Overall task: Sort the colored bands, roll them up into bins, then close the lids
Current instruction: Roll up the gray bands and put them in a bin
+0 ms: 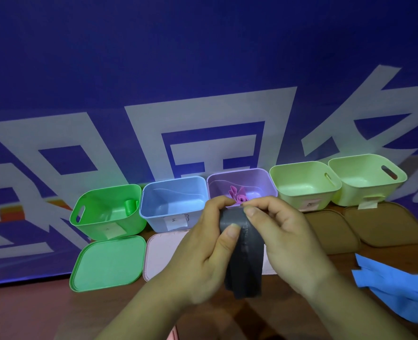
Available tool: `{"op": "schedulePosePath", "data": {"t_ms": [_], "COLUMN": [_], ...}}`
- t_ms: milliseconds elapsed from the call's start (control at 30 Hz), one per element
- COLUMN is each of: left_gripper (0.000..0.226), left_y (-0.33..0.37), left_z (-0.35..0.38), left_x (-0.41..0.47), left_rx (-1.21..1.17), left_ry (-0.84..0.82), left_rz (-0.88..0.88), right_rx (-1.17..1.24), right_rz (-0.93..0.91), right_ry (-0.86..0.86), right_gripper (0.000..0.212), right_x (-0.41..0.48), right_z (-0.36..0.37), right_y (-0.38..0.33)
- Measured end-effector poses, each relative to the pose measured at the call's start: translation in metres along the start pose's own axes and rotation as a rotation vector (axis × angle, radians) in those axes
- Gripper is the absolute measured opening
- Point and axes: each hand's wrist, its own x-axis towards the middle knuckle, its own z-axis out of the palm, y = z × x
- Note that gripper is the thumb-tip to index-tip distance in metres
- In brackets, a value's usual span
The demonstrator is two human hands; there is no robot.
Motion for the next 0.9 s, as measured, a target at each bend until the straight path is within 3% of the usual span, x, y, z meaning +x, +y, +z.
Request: {"op": "schedulePosePath", "data": {"t_ms": [333, 533, 900], "left_gripper": [0.026, 0.023, 0.033], "left_y": [-0.002, -0.001, -0.001], "left_z": [0.001, 0.005, 0.007], "left_x": [0.003, 0.004, 0.008], "left_rx": [0.080, -0.074, -0.200], "left_ry": [0.068, 0.137, 0.186], "left_rz": [0.008, -0.031, -0.024], "right_rx": [-0.209, -0.297, -0.299], "right_rz": [-0.098, -0.286, -0.438], "right_ry": [0.052, 0.066, 0.018], "right_gripper": [0.011, 0.026, 0.027], "right_x": [-0.005, -0.005, -0.002], "right_z": [0.009, 0.011, 0.010], "right_y": [-0.002, 0.004, 0.013]}}
